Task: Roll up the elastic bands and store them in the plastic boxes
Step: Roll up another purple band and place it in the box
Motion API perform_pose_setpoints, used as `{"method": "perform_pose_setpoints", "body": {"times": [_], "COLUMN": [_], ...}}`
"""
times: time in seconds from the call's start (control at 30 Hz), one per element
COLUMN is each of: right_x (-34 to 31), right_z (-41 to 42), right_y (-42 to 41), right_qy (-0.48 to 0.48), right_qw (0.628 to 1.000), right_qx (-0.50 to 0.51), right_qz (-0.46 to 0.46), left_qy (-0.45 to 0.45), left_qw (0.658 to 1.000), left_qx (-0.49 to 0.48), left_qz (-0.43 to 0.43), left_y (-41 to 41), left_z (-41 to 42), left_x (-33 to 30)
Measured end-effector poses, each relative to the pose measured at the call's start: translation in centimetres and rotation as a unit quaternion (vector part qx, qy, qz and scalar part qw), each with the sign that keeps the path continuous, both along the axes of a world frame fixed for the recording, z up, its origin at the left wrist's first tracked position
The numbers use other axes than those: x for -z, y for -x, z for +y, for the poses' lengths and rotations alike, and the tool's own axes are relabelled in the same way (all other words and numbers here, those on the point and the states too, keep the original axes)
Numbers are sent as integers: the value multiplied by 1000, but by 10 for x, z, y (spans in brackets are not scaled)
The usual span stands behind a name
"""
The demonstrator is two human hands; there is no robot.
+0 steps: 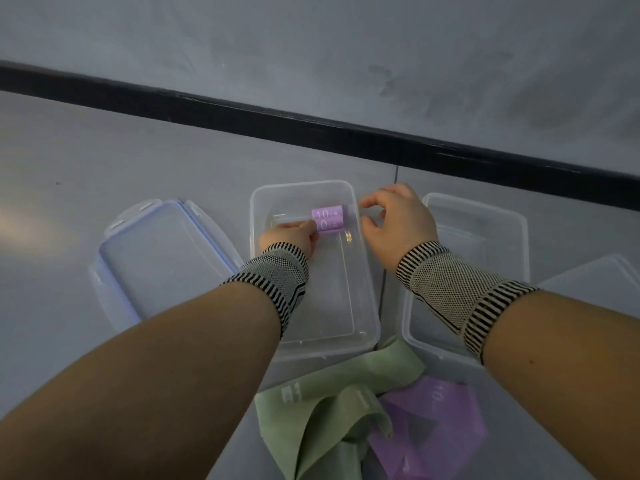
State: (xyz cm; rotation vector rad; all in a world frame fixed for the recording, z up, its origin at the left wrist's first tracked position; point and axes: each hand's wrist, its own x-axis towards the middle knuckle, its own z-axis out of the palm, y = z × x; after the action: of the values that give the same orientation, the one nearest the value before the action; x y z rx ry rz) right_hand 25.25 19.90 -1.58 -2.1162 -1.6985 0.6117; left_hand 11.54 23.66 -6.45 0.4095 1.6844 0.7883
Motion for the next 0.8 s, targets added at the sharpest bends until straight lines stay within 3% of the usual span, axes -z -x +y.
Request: {"method": "perform_pose_setpoints", "body": {"times": [0.17,0.5,0.8], "right_x": [19,21,18], "right_z": [2,2,6], "right_y": [-5,-5,-8], "right_qy": [-1,-13,-37], "right_qw": [999,997,961], "right_qx": [-51,-73,-188], "right_qz": [-16,-22,-200], "left_qy": [-2,-24,-39], "left_qw": [999,989,988], "left_qx": [28,82,76], "left_qz": [29,122,127], "left_y": [-2,-9,-10], "left_z": [7,10,5], "left_x": [28,27,33]}}
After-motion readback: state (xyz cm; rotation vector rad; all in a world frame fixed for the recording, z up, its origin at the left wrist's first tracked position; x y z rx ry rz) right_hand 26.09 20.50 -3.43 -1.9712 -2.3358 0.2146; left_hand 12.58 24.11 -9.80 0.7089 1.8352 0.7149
